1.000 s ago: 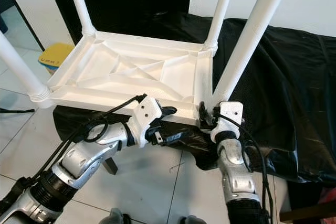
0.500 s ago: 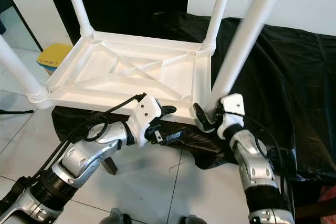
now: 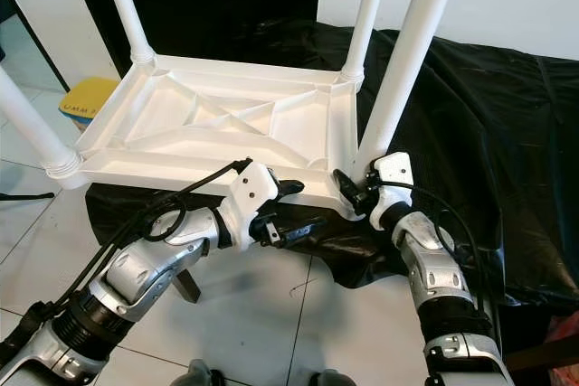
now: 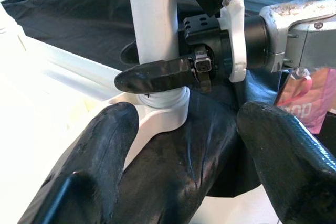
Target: Building children table
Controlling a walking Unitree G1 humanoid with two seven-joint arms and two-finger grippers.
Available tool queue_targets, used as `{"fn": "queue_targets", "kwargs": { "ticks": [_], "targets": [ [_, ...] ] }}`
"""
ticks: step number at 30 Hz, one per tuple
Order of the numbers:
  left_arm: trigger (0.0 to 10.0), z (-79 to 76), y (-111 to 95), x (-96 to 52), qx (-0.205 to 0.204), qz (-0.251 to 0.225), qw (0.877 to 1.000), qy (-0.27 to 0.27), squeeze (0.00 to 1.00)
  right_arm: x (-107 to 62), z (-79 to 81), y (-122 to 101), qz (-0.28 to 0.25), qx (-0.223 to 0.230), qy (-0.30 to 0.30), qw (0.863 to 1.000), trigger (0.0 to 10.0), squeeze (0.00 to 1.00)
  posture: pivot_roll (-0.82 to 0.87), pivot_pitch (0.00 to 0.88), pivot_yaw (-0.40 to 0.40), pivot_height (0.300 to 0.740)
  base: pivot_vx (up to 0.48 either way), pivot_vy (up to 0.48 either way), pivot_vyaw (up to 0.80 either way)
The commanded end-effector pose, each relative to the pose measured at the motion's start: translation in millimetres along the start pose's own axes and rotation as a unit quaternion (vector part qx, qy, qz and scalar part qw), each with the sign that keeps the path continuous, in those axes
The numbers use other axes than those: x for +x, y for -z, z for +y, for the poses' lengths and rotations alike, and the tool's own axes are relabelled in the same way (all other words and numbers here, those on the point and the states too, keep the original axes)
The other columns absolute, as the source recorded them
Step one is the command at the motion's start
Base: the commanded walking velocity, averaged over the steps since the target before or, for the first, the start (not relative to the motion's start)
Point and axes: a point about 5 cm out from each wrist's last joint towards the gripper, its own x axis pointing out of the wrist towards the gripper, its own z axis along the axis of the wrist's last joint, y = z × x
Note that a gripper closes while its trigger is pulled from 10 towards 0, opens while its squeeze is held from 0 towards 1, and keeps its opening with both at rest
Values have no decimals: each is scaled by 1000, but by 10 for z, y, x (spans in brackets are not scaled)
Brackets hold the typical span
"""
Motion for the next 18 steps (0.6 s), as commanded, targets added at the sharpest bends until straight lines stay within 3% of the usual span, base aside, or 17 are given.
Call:
{"fn": "queue_targets", "kwargs": {
  "ticks": [1,7,8,13,18],
  "targets": [
    [10000,-59,5,-20,0,4,998,55,0,-29,26,97,22,12,2,1000,0,0,20,116,-31,740,0,0,0],
    [10000,-76,15,-23,-4,5,998,55,0,-123,8,198,35,20,105,994,0,0,14,120,-28,740,0,0,0],
    [10000,-79,14,-21,-5,5,998,56,0,-140,12,232,41,29,143,988,0,0,12,120,-25,740,0,0,0],
    [10000,-85,14,-21,-5,5,998,58,0,-159,47,273,53,42,196,978,0,0,11,120,-24,740,0,0,0],
    [10000,-81,9,-16,-6,5,998,59,0,-151,224,291,51,66,258,963,0,0,14,117,-27,740,0,0,0]
  ]
}}
